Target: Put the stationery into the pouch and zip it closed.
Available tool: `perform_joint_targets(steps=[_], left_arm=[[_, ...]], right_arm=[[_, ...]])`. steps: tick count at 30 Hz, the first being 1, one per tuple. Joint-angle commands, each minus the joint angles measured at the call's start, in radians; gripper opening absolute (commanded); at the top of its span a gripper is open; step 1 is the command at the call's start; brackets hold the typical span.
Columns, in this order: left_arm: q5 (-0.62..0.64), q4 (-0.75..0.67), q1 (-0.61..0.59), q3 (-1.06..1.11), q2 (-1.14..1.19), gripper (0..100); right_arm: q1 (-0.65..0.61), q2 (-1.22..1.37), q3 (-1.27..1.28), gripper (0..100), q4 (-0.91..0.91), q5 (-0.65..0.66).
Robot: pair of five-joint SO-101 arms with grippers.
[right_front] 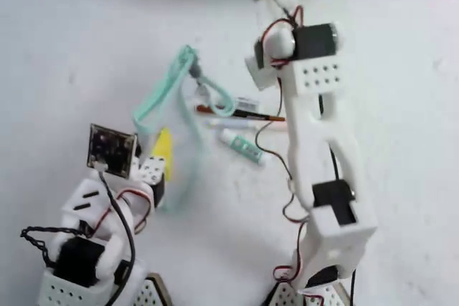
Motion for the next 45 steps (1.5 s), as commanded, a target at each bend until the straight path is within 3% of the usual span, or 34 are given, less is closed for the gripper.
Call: perform_joint_targets(steps=[1,9,14,18,39,45], left_arm=[[0.043,-0.006,-0.070,-0.009,-0.018,2],[0.207,-0.029,-0.297,-0.011,-0.018,2],[0.207,-0.029,-0.243,-0.006,-0.018,2],[0.166,-0.028,-0.194,-0.005,-0.018,2],[0.150,-0.026,-0.177,-0.003,-0.018,2],[0.150,-0.026,-0.177,-0.003,-0.018,2]], right_arm=[[-0.019,0.038,0.054,14.3,0.010,0.169],[-0.042,0.048,0.365,14.2,-0.188,0.351],[0.033,0.048,0.559,14.2,-0.375,0.479],[0.048,0.053,0.644,14.2,-0.501,0.500],[0.028,0.197,0.654,13.9,-0.690,0.493],[0.030,0.203,0.663,1.2,-0.734,0.500]])
